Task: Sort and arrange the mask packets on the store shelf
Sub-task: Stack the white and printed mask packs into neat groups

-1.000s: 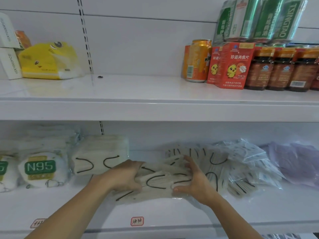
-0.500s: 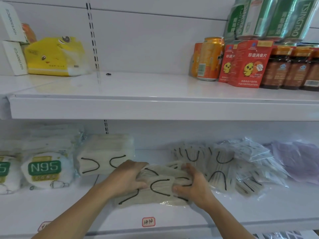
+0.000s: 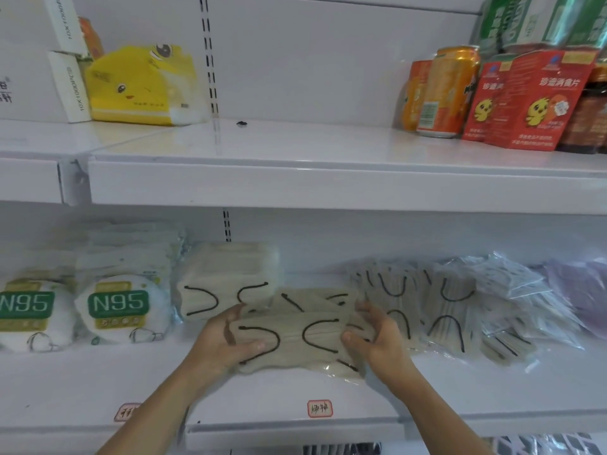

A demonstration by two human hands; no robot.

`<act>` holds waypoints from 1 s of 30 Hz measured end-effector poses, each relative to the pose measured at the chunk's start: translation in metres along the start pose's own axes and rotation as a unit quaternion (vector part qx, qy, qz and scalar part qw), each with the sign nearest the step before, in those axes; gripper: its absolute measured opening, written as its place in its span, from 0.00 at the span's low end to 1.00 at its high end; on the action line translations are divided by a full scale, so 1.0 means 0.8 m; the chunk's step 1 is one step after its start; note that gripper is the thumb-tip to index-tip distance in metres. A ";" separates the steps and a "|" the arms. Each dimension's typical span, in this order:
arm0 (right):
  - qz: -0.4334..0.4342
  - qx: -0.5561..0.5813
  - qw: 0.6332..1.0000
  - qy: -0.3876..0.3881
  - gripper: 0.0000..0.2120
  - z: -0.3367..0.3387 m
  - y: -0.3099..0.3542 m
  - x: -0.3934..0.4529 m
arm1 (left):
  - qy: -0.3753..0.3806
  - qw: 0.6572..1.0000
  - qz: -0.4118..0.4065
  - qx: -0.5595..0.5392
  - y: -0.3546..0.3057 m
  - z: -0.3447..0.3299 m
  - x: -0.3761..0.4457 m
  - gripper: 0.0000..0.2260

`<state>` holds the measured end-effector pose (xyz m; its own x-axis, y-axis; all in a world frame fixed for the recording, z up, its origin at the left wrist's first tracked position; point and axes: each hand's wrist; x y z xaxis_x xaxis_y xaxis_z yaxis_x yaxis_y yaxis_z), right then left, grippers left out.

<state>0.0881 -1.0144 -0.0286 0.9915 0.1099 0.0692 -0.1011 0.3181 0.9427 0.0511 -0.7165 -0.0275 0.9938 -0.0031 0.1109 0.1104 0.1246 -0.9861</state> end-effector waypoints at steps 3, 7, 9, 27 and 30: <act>0.012 -0.027 0.999 0.037 0.25 -0.011 0.012 0.002 | -0.014 0.999 -0.002 -0.043 0.013 0.001 -0.002 0.30; 0.050 -0.002 0.999 0.013 0.33 -0.018 0.010 0.001 | -0.029 0.999 -0.016 0.043 0.017 -0.001 -0.006 0.26; 0.077 -0.003 0.997 0.007 0.34 -0.027 0.008 -0.001 | -0.020 0.998 -0.017 0.064 0.024 0.000 -0.006 0.27; 0.126 -0.329 0.927 -0.132 0.09 -0.032 -0.052 0.070 | -0.075 0.996 0.012 0.048 0.036 0.042 -0.009 0.23; 0.034 -0.161 0.965 -0.204 0.10 -0.029 -0.034 0.068 | -0.090 0.991 0.033 0.094 0.038 0.038 -0.009 0.22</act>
<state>0.1431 -0.9955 -0.0577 0.9247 -0.2182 0.3119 -0.1221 0.6061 0.7860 0.0468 -0.6828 -0.0543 0.9789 0.1863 0.0842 0.0247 0.3009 -0.9533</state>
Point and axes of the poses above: each hand's wrist, its own x-axis towards the middle knuckle, its own z-axis out of the back of the hand, y = z × x, and after that the axes turned 3 degrees about -z, right-handed
